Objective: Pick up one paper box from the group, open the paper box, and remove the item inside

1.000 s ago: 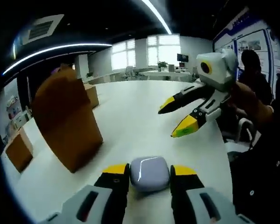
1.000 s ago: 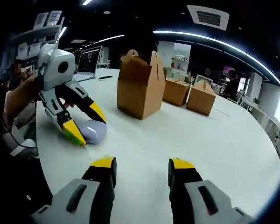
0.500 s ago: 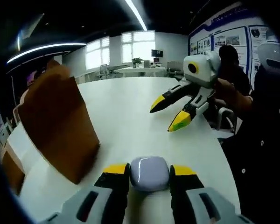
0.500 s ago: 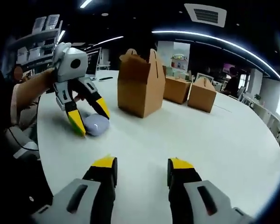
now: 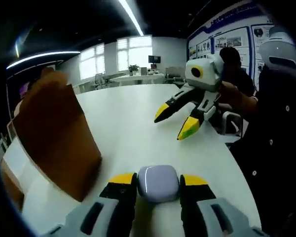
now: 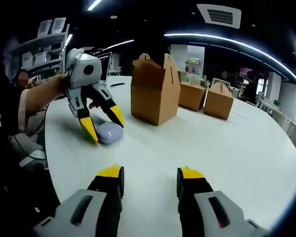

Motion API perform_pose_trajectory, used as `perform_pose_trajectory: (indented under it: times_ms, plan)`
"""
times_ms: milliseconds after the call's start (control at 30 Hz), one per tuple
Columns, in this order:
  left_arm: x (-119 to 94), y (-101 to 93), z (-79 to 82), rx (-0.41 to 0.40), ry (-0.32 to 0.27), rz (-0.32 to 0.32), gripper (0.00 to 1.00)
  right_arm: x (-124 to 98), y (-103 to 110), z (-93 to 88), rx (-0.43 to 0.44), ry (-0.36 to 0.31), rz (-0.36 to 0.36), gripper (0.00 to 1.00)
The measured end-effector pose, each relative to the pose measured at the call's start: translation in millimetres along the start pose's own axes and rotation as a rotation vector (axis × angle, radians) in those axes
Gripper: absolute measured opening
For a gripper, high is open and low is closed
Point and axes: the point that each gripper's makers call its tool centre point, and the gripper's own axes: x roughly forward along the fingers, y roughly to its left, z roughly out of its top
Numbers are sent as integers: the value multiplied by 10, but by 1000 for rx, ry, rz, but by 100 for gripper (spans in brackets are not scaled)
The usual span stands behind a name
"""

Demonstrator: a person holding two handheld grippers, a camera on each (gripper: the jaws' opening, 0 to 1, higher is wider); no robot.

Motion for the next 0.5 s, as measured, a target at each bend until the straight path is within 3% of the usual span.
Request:
perform_pose_trajectory:
  times_ms: [100, 200, 367, 467, 500]
  plan:
    - [-75, -24, 60, -18, -18, 11, 39, -39, -14, 49, -18, -6, 20, 45]
    - [-241, 48, 20, -26, -19, 31, 46, -87, -9, 128, -31, -24, 60, 46]
    - [-541, 102, 4, -87, -34, 171, 47, -206, -67, 245, -64, -42, 98, 48]
    - [-751, 119, -94, -128, -18, 256, 51, -250, -70, 306, -78, -71, 111, 60]
    - [-920, 146, -181, -154, -10, 330, 52, -294, -76, 384, -133, -116, 119, 64]
